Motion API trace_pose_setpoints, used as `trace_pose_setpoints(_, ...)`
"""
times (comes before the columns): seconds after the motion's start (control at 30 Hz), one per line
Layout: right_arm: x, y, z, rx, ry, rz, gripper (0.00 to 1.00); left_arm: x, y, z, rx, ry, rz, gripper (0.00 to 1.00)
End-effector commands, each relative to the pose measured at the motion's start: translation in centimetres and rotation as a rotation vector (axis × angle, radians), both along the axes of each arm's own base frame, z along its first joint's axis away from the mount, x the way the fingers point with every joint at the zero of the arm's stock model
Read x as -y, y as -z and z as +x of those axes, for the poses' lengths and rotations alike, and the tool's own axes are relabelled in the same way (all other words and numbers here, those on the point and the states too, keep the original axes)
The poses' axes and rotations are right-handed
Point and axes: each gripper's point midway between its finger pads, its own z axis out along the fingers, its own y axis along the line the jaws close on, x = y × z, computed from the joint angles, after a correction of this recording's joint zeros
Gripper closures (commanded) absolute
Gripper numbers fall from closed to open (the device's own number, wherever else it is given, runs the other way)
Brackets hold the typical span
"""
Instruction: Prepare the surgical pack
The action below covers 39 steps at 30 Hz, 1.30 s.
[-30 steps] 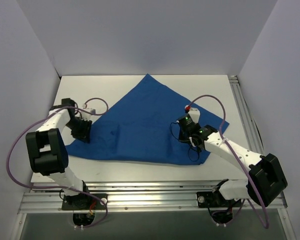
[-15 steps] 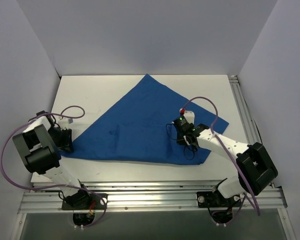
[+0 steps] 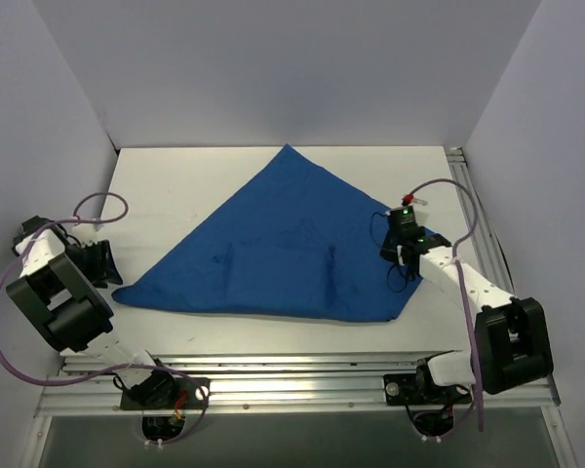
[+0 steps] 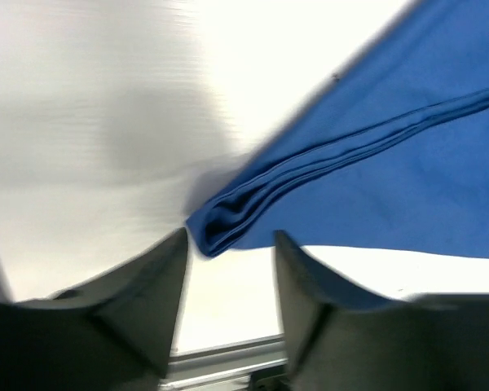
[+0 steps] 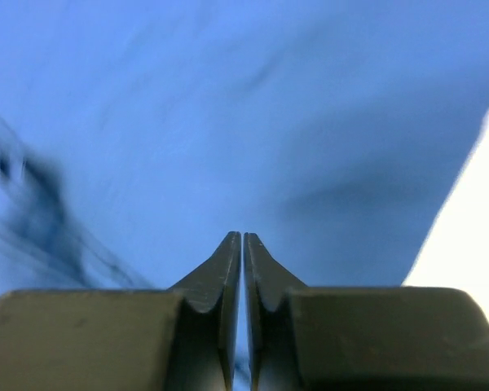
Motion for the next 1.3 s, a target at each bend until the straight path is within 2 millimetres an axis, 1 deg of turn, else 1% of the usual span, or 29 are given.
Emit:
trace_pose_setpoints(0.0, 3.6, -0.3, 0.6, 0.042, 0.069, 0.075, 0.93, -1.8, -3.0, 0.3, 0.076, -0.024, 0.046, 0.41)
trace_pose_setpoints(0.03, 3.6, -0.2, 0.7, 0.042, 0.062, 0.123, 0.92, -2.2, -2.5, -0.1, 0.053, -0.039, 0.057, 0.38)
trace_pose_setpoints(0.07, 4.9, 0.1, 0.6, 0.035, 0.099, 0.134, 0.92, -2.6, -2.0, -0.4, 0.034, -0.050, 0.070, 0.36)
trace_pose_setpoints(0.1, 4.9, 0.0, 0.4, 0.033, 0.086, 0.141, 0.92, -3.1, -1.2, -1.0, -0.002, -0.059, 0.083, 0.34)
trace_pose_setpoints(0.13, 4.7, 0.0, -0.2, 0.012, 0.073, 0.142, 0.92, -3.4, -0.8, -1.2, -0.012, -0.063, 0.092, 0.34)
trace_pose_setpoints(0.17, 4.6, -0.1, -0.5, 0.005, 0.066, 0.142, 0.92, -3.2, -0.1, -1.6, -0.031, -0.065, 0.086, 0.34)
trace_pose_setpoints(0.2, 4.1, -0.7, -0.8, 0.010, 0.045, 0.145, 0.92, -3.2, 0.3, -1.8, -0.045, -0.068, 0.084, 0.34)
trace_pose_setpoints(0.27, 2.9, -1.1, -2.1, -0.025, 0.010, 0.162, 0.91, -3.1, 0.8, -2.0, -0.057, -0.070, 0.081, 0.34)
trace_pose_setpoints(0.3, 1.4, -1.3, -2.7, -0.037, -0.037, 0.167, 0.92, -3.0, 1.0, -2.1, -0.063, -0.075, 0.074, 0.34)
trace_pose_setpoints(0.33, 0.7, -1.0, -4.0, -0.085, -0.059, 0.164, 0.92, -2.9, 1.1, -2.0, -0.062, -0.076, 0.066, 0.34)
trace_pose_setpoints(0.4, -1.4, -0.8, -5.0, -0.106, -0.085, 0.166, 0.93, -2.5, 1.0, -2.0, -0.057, -0.075, 0.045, 0.34)
trace_pose_setpoints(0.43, -3.8, -0.5, -6.3, -0.134, -0.144, 0.173, 0.94, -2.3, 1.1, -2.0, -0.057, -0.070, 0.041, 0.34)
trace_pose_setpoints(0.47, -5.0, -0.1, -6.8, -0.154, -0.137, 0.214, 0.94, -2.3, 1.2, -2.1, -0.058, -0.071, 0.038, 0.34)
trace_pose_setpoints(0.5, -6.4, 0.8, -7.7, -0.201, -0.161, 0.259, 0.98, -2.3, 1.2, -2.1, -0.059, -0.070, 0.038, 0.34)
trace_pose_setpoints(0.53, -7.9, 1.2, -8.1, -0.200, -0.191, 0.287, 1.00, -2.1, 1.5, -2.2, -0.068, -0.066, 0.030, 0.34)
trace_pose_setpoints(0.57, -8.4, 2.0, -8.6, -0.215, -0.188, 0.300, 1.00, -2.1, 1.6, -2.3, -0.071, -0.065, 0.027, 0.34)
trace_pose_setpoints(0.6, -8.2, 4.1, -9.9, -0.264, -0.150, 0.295, 1.00, -2.0, 1.7, -2.3, -0.075, -0.063, 0.019, 0.34)
trace_pose_setpoints(0.67, -8.6, 5.5, -10.4, -0.268, -0.139, 0.305, 1.00, -1.6, 2.0, -2.5, -0.083, -0.057, 0.007, 0.34)
trace_pose_setpoints(0.7, -8.0, 6.9, -11.2, -0.297, -0.113, 0.290, 1.00, -1.4, 2.1, -2.6, -0.083, -0.047, 0.002, 0.34)
trace_pose_setpoints(0.73, -7.3, 7.5, -10.9, -0.278, -0.092, 0.258, 1.00, -1.2, 2.2, -2.7, -0.089, -0.040, -0.006, 0.34)
trace_pose_setpoints(0.83, -5.7, 8.6, -10.9, -0.291, -0.061, 0.168, 1.00, -0.6, 2.5, -3.0, -0.103, -0.014, -0.021, 0.34)
trace_pose_setpoints(0.93, -6.0, 8.0, -10.1, -0.277, -0.083, 0.158, 1.00, -0.2, 2.8, -3.3, -0.114, 0.001, -0.025, 0.34)
trace_pose_setpoints(1.0, -6.0, 6.9, -9.3, -0.246, -0.083, 0.142, 1.00, -0.2, 2.8, -3.3, -0.114, 0.001, -0.025, 0.34)
trace_pose_setpoints(1.07, -5.7, 5.1, -8.4, -0.221, -0.081, 0.111, 1.00, -0.2, 2.7, -3.3, -0.114, 0.001, -0.025, 0.35)
trace_pose_setpoints(1.1, -5.4, 4.1, -8.6, -0.218, -0.078, 0.103, 1.00, -0.2, 2.5, -3.3, -0.110, 0.003, -0.020, 0.35)
trace_pose_setpoints(1.13, -5.8, 2.5, -7.8, -0.182, -0.075, 0.119, 1.00, -0.2, 2.4, -3.4, -0.109, 0.005, -0.019, 0.35)
trace_pose_setpoints(1.2, -5.8, 0.2, -7.7, -0.139, -0.070, 0.136, 1.00, -0.2, 2.1, -3.4, -0.102, 0.010, -0.012, 0.35)
trace_pose_setpoints(1.27, -6.0, -0.9, -7.6, -0.113, -0.069, 0.160, 1.00, 0.0, 2.0, -3.4, -0.095, 0.013, -0.016, 0.35)
